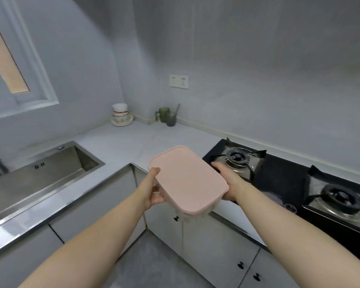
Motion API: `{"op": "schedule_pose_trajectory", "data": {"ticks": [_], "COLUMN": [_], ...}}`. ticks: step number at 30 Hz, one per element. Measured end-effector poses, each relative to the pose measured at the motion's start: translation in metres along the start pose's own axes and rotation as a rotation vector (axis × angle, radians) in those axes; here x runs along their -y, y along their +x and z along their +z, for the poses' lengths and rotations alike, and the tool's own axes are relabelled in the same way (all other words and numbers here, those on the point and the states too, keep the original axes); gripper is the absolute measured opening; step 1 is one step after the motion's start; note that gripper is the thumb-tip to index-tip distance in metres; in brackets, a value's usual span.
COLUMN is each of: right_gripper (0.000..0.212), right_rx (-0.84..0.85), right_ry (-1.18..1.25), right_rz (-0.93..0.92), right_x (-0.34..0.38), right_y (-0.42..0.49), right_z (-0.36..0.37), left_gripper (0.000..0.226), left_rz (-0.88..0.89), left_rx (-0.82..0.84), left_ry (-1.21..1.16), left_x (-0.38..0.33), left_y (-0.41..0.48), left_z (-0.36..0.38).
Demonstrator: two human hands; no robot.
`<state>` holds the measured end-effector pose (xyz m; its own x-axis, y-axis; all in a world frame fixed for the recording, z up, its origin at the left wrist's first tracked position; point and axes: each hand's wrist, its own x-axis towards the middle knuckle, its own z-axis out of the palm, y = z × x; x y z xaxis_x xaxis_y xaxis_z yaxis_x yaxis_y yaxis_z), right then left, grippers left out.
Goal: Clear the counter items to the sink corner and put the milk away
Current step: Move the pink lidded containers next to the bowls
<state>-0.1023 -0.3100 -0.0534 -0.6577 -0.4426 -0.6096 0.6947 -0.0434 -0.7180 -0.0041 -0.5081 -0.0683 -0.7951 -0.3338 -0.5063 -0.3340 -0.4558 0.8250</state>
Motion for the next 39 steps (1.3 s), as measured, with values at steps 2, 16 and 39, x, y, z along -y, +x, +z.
{"op": "schedule_pose_trajectory", "data": {"ticks": [2, 16, 39], "right_gripper": [0.031, 0.031, 0.026], "right_rx": [-0.041, 0.033, 0.197], "right_ry": [0.114, -0.024, -0.304], "right_rz": [-0.007, -0.040, 0.074], "right_x": [-0.005, 0.010, 0.157], "right_y": [0.023, 0.151, 0.449], "right_z": [0.030, 0.173, 0.353], "left_gripper": [0.019, 0.030, 0.029], "left_rz": [0.005, 0.037, 0.023], "left_rx": [-0.056, -0.184, -0.361], "left_ry": [-0.051, -0.425, -0.185], "left_x": [-0.015, -0.091, -0.252], "left_y": [0.005, 0.106, 0.345], "left_z": [-0.028, -0.125, -0.299]}}
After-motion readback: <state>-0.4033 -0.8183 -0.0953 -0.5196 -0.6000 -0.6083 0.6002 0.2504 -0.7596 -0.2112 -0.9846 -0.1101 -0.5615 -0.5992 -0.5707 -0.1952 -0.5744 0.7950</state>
